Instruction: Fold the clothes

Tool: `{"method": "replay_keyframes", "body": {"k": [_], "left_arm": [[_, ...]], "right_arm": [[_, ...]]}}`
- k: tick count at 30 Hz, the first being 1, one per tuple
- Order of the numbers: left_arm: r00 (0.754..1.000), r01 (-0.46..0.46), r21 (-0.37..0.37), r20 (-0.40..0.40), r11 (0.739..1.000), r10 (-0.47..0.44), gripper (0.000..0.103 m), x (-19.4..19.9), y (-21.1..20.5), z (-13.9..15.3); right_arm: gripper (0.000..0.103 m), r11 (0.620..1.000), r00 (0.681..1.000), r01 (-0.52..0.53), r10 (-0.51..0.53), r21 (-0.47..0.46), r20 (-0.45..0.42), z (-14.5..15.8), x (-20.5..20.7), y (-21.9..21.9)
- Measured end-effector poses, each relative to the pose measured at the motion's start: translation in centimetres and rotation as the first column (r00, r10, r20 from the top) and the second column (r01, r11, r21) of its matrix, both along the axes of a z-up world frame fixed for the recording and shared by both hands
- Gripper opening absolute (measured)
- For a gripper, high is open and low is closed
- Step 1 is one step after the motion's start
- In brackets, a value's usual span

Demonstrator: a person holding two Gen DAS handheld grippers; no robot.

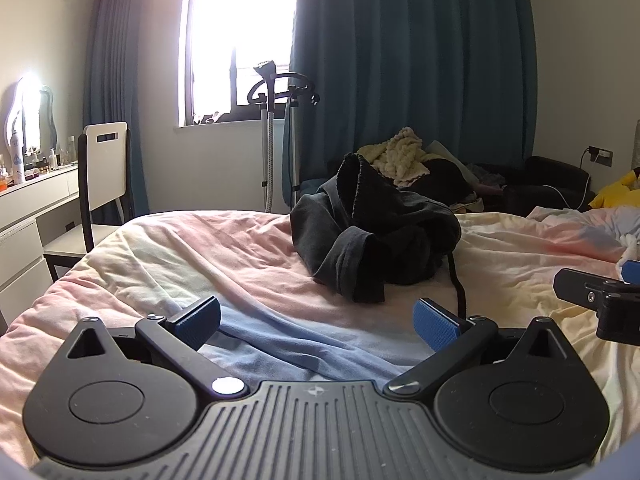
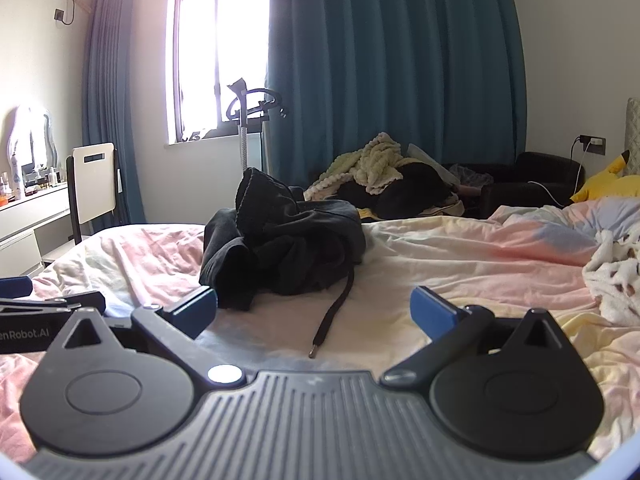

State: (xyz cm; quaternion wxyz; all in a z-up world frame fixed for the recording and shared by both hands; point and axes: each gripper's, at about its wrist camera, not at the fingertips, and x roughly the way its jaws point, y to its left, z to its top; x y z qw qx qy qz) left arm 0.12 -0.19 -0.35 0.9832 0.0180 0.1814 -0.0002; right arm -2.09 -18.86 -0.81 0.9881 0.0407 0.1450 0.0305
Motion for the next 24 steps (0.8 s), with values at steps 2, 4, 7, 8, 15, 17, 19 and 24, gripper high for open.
{"method": "replay_keyframes", "body": {"k": [2, 4, 7, 8, 15, 17, 19, 24], "left_arm": [[1.000, 0.001, 0.007, 0.004, 1.000, -0.001, 0.103, -0.14, -0.27, -0.09], [1.000, 0.001, 0.003, -0.002, 1.000, -0.001, 0.103, 0.09, -0.33, -0.16], [1.000, 0.008, -0.002, -0.005, 1.000, -0.008, 0.103, 0.10, -0.13, -0.02], [1.000, 0.008, -0.002, -0.006, 1.000, -0.008, 0.103, 0.17, -0.14, -0.06], [1.000, 0.010, 0.000, -0.008, 1.000, -0.010, 0.103, 0.25, -0.22, -0.26], [1.000, 0.011, 0.000, -0.008, 1.000, -0.011, 0.103, 0.27, -0.18, -0.28], [1.000, 0.011, 0.001, -0.009, 1.000, -0.011, 0.103, 0.28, -0.21, -0.32], [1.000, 0.014, 0.002, -0.012, 1.000, -0.014, 0.103, 0.29, -0.24, -0.40]], "right_arm": [[0.103, 1.000, 1.000, -0.001, 0.001, -0.008, 0.000, -0.07, 0.09, 0.08], [0.103, 1.000, 1.000, 0.000, 0.000, -0.017, -0.009, -0.26, 0.37, 0.29], [0.103, 1.000, 1.000, 0.013, -0.013, -0.021, 0.006, -0.48, 0.26, 0.69], [0.103, 1.000, 1.000, 0.020, -0.020, -0.021, 0.014, -0.39, 0.08, 0.65], [0.103, 0.999, 0.999, 0.041, -0.041, -0.006, 0.022, -0.23, -0.24, -0.03], [0.103, 0.999, 0.999, 0.039, -0.039, -0.008, 0.020, -0.26, -0.25, 0.09], [0.103, 0.999, 0.999, 0.035, -0.035, -0.008, 0.019, -0.31, -0.28, 0.13], [0.103, 0.999, 0.999, 0.029, -0.029, -0.013, 0.016, -0.11, -0.15, -0.07]]}}
